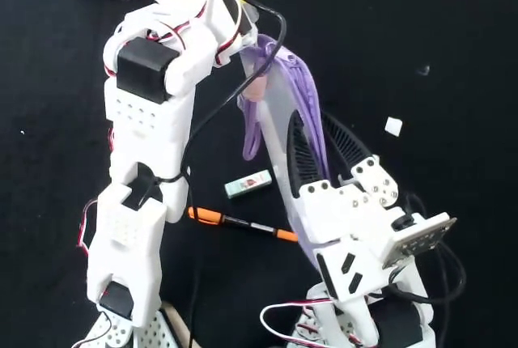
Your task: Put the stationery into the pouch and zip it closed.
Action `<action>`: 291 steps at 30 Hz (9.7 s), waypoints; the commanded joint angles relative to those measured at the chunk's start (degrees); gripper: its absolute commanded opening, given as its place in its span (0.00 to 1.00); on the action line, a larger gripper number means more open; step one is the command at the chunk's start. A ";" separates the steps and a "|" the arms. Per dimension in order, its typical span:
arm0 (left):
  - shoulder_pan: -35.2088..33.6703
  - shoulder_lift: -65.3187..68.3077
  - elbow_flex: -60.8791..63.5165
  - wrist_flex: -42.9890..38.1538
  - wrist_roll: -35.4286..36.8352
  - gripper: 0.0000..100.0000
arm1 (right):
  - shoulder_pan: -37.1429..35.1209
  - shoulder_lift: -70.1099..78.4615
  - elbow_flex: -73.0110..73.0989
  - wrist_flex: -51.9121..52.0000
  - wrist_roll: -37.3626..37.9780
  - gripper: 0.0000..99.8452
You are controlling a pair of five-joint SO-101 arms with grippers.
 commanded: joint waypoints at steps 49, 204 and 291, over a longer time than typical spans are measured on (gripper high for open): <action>-15.52 -9.14 -1.54 0.44 -0.09 0.14 | 3.52 -5.14 -0.48 -5.01 2.11 0.01; -41.63 -7.21 65.54 0.44 -37.98 0.12 | 10.81 -5.05 30.37 33.41 2.02 0.11; -38.55 -32.26 151.52 -41.41 -41.23 0.12 | 10.99 -5.14 30.37 41.93 2.02 0.11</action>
